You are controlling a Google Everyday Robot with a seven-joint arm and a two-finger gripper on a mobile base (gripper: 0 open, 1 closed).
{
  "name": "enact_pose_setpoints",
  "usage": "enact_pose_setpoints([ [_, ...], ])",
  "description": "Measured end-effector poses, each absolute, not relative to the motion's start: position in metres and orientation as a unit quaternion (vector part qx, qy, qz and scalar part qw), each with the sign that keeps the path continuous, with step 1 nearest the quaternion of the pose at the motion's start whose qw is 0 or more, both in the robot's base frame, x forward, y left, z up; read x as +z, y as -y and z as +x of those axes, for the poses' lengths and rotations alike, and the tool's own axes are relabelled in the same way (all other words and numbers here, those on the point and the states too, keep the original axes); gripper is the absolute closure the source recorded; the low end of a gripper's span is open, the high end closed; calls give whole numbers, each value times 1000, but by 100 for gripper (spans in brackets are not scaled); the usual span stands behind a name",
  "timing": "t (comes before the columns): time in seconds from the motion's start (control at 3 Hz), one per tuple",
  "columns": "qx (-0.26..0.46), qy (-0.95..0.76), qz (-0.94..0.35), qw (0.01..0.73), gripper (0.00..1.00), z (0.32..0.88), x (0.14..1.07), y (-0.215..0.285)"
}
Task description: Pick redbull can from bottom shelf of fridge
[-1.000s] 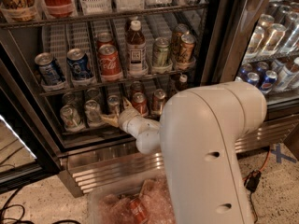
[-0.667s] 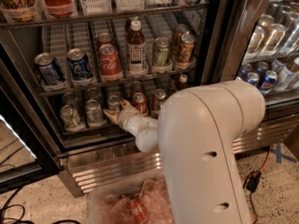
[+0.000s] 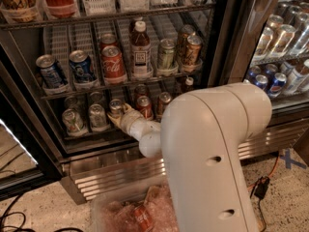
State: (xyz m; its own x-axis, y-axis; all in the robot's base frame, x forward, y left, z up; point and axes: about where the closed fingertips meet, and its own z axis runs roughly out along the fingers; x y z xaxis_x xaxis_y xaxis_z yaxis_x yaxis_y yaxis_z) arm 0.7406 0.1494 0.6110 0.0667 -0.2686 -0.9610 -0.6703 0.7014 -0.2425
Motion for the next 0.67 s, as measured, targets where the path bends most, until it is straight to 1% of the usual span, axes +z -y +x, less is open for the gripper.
enact_pose_setpoints([
  [0.33,164,-657,-359,642,100,734,619,-153],
  [0.67,167,-631,-377,658,100,715,644,-159],
])
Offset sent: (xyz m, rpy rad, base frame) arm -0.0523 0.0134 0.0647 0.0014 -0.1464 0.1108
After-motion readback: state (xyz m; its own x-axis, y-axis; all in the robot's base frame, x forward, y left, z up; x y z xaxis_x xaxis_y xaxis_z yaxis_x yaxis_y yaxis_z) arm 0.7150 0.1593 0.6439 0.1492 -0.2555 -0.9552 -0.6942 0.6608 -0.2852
